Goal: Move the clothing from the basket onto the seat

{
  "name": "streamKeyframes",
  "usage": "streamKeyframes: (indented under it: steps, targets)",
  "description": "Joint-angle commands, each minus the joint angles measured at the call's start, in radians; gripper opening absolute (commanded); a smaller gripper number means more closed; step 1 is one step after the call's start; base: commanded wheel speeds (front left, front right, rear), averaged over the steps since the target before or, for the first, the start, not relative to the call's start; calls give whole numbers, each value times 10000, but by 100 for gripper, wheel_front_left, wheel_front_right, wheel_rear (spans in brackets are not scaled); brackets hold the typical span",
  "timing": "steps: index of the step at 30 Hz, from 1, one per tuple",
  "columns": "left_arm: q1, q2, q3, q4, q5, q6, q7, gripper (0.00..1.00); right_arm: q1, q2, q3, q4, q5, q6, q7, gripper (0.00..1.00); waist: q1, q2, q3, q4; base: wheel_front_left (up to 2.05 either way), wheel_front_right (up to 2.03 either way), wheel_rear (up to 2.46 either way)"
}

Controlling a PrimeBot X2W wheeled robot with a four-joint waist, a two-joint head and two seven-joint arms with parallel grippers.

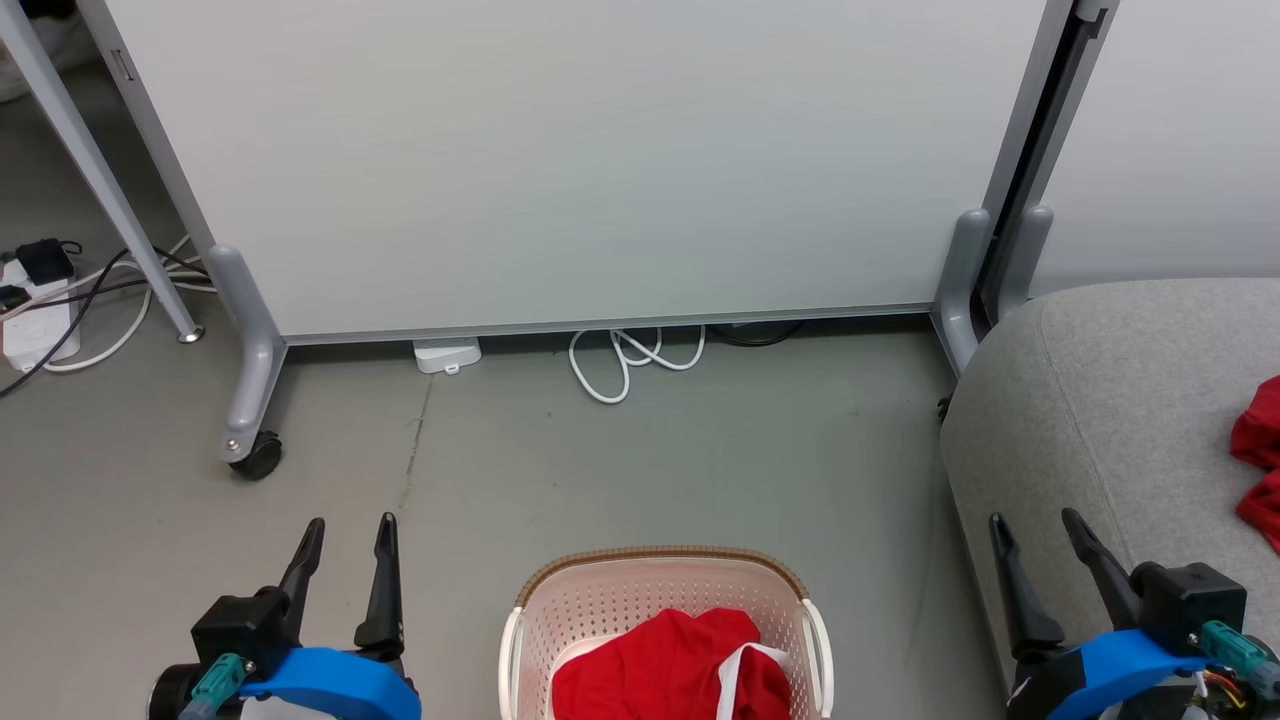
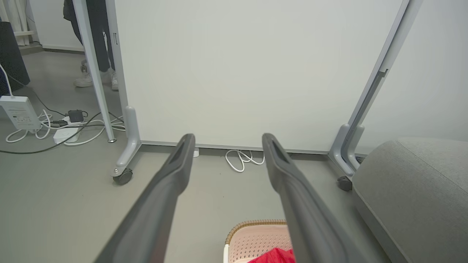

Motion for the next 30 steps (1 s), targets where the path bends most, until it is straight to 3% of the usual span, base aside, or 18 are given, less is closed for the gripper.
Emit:
streamKeyframes:
  steps: [1, 22, 30]
  targets:
    - [53, -23, -33, 4, 13, -15, -29, 100, 129, -1, 31, -66, -3, 1, 17, 100, 0, 0, 20, 0, 0, 0, 0]
    - [-94, -149, -168, 64, -5, -15, -29, 100, -150, -144, 427, 6, 201, 1, 119, 100, 0, 0, 413, -346, 0, 0, 0]
    - [-790, -255, -464, 149, -95, -15, -29, 100, -911, -357, 1022, -459, 75, 1, 254, 100, 0, 0, 2063, -991, 0, 0, 0]
